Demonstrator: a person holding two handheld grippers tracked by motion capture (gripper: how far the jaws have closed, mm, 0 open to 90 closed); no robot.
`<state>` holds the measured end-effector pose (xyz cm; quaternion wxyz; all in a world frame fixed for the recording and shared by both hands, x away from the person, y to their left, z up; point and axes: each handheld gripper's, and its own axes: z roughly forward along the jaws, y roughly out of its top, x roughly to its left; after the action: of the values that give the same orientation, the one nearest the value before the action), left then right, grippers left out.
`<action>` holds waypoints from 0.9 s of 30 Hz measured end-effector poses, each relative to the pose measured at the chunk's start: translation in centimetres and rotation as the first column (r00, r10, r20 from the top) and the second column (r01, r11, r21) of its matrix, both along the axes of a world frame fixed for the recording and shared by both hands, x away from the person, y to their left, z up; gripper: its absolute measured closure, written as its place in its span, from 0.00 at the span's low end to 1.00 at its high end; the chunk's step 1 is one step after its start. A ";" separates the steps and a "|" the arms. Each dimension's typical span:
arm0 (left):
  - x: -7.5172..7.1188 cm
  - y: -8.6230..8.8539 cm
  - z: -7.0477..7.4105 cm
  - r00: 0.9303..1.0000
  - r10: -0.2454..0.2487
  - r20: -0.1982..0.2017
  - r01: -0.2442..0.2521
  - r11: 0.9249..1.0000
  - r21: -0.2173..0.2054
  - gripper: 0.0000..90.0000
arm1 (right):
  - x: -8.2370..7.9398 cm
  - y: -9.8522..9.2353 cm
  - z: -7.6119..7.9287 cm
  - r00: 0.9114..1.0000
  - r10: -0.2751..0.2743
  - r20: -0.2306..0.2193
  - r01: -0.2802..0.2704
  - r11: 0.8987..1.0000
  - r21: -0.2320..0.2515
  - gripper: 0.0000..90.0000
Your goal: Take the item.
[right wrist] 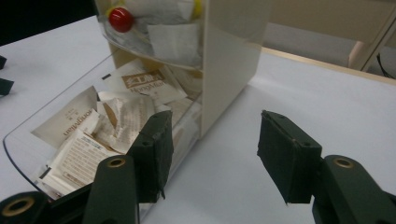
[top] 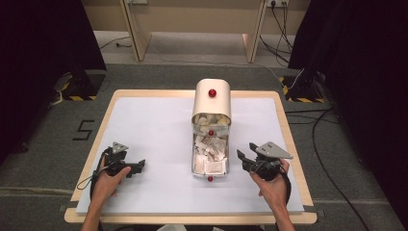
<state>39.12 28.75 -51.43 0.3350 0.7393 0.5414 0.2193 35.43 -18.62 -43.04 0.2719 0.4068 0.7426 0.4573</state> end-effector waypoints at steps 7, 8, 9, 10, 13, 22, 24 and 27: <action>0.0 0.0 0.0 1.000 0.001 0.000 -0.001 1.000 0.004 0.00 | 0.1 1.7 0.9 0.998 0.060 0.027 -0.060 0.998 -0.011 0.52; 0.0 0.0 0.0 1.000 0.001 0.000 -0.001 1.000 0.003 0.00 | 0.1 1.9 1.0 0.998 0.066 0.023 -0.066 0.998 -0.011 0.52; 0.0 0.0 0.0 1.000 0.001 0.000 -0.001 1.000 0.003 0.00 | 0.0 2.4 1.0 0.996 0.082 0.022 -0.082 0.997 -0.010 0.52; 0.0 0.0 0.0 1.000 0.001 0.000 -0.001 1.000 0.004 0.00 | 0.0 2.4 1.0 0.996 0.082 0.022 -0.082 0.997 -0.010 0.52; 0.0 -0.1 0.0 1.000 0.002 0.001 -0.002 1.000 0.004 0.00 | -0.1 3.0 0.6 0.995 0.098 0.011 -0.098 0.995 -0.014 0.53; 0.0 -0.1 0.0 1.000 0.002 0.000 -0.002 1.000 0.010 0.00 | 0.3 4.1 -0.5 0.993 0.118 -0.013 -0.119 0.992 -0.031 0.54; 0.0 -0.1 0.0 1.000 0.002 0.000 -0.002 1.000 0.010 0.00 | 0.3 4.2 -0.6 0.993 0.117 -0.015 -0.117 0.993 -0.029 0.54; 0.0 -0.1 0.0 1.000 0.002 0.000 -0.002 1.000 0.010 0.00 | 0.5 4.3 -0.6 0.992 0.122 -0.013 -0.122 0.992 -0.027 0.55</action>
<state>39.15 28.64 -51.43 0.3311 0.7405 0.5410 0.2224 35.89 -14.28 -43.66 0.2449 0.3593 0.7739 0.4605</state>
